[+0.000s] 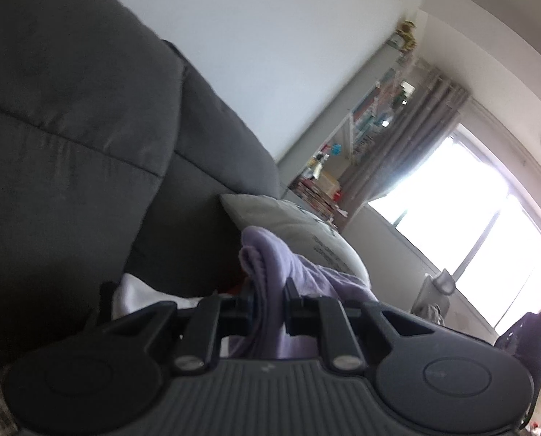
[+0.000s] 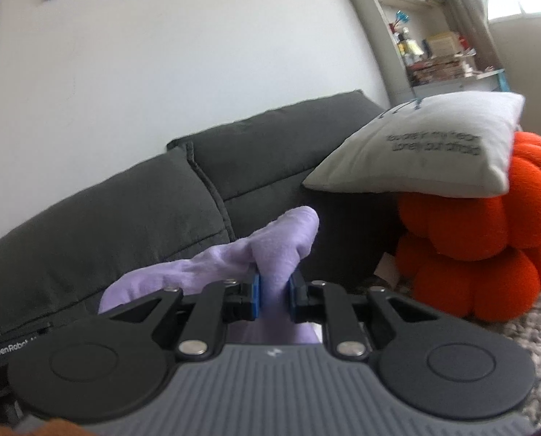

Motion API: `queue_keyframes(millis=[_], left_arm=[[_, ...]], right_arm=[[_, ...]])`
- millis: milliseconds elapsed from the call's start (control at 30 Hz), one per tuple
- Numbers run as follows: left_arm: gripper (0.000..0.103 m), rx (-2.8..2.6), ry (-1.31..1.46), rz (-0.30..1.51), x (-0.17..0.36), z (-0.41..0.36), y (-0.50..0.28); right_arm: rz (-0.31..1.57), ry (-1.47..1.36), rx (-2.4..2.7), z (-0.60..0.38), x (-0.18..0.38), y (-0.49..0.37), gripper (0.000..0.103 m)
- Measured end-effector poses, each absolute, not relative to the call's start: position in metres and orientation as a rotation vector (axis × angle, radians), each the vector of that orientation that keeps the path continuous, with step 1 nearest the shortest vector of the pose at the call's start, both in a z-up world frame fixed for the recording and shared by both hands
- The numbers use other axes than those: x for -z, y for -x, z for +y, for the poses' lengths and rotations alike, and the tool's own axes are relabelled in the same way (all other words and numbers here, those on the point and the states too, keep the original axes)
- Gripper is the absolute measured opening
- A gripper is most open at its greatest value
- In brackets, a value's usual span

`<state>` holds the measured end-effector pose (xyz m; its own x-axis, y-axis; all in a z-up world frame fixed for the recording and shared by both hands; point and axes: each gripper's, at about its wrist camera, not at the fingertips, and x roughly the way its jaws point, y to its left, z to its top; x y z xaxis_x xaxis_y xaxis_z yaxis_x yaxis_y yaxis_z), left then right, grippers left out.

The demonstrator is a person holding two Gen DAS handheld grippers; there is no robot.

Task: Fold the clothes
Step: 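Lift the pinched shirt with both grippers and carry it toward the clothes stack, then lower the shirt onto the folded clothes stack and open both grippers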

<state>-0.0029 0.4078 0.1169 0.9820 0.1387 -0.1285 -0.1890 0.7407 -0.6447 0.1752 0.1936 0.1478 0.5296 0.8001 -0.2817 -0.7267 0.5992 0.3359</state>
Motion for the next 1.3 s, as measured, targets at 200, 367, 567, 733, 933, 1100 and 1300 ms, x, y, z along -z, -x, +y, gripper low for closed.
queue_keyframes(millis=[200, 367, 567, 733, 933, 1100, 1300], left_arm=[[0.015, -0.241, 0.741, 0.097, -0.099, 0.432, -0.010], [0.017, -0.272, 0.733, 0.143, -0.076, 0.447, -0.026], [0.021, -0.340, 0.690, 0.183, -0.060, 0.455, -0.035], [0.023, -0.387, 0.649, 0.149, -0.069, 0.454, -0.023], [0.023, -0.336, 0.594, 0.084, -0.091, 0.434, -0.007], [0.023, -0.312, 0.574, 0.134, -0.080, 0.418, -0.011], [0.022, -0.290, 0.554, 0.194, -0.068, 0.403, -0.017]], right_arm=[[0.467, -0.136, -0.933, 0.227, -0.133, -0.193, 0.018], [0.501, -0.112, -0.920, 0.245, -0.115, -0.207, 0.022], [0.516, -0.086, -0.866, 0.247, -0.096, -0.219, 0.031], [0.455, -0.087, -0.855, 0.235, -0.102, -0.208, 0.040], [0.365, -0.097, -0.865, 0.219, -0.114, -0.189, 0.040], [0.299, -0.047, -0.898, 0.216, -0.109, -0.163, 0.031], [0.334, 0.037, -0.902, 0.228, -0.093, -0.162, 0.025]])
